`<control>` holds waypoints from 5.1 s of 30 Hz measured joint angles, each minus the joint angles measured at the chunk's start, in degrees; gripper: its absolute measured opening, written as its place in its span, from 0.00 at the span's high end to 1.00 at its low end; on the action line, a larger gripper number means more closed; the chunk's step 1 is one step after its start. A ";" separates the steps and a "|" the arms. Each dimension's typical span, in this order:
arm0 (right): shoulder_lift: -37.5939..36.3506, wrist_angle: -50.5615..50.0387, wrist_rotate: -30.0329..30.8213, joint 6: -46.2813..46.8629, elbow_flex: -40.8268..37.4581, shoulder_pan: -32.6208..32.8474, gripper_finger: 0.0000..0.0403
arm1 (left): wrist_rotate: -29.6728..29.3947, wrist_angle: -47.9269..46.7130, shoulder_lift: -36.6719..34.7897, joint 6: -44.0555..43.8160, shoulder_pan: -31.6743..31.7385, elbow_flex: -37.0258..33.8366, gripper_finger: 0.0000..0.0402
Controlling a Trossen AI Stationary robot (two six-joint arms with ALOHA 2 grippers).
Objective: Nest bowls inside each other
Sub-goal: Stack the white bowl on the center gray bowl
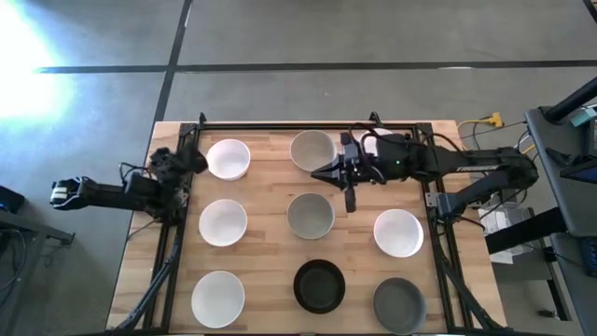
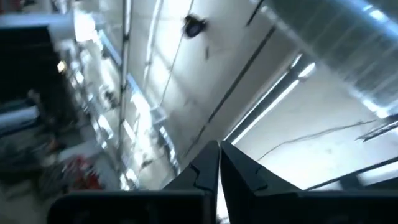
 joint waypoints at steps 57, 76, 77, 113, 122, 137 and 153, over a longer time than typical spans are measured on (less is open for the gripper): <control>0.00 -24.39 16.04 9.62 -1.91 0.67 0.98 | -8.90 -102.28 25.73 38.94 0.37 59.65 1.00; 4.92 -35.47 11.34 21.67 -1.45 0.65 0.96 | 2.16 -123.87 25.92 28.52 0.17 55.71 1.00; 4.84 -37.38 11.15 22.32 -1.46 0.53 0.95 | 3.30 -124.77 25.92 28.34 0.19 55.68 1.00; 3.39 -71.36 -3.45 22.40 -16.27 0.45 0.63 | 10.71 -119.23 25.81 34.64 0.26 47.31 1.00; 4.26 -63.46 -3.02 13.17 -22.72 0.44 0.64 | 10.72 -119.23 25.81 34.58 0.26 47.31 1.00; 5.03 -55.51 -4.96 13.00 -30.36 0.41 0.70 | 10.91 -114.63 25.81 34.40 0.26 47.38 1.00; 4.58 -52.16 -10.78 13.20 -30.32 0.43 0.98 | 10.91 -111.42 25.81 34.40 0.26 47.42 1.00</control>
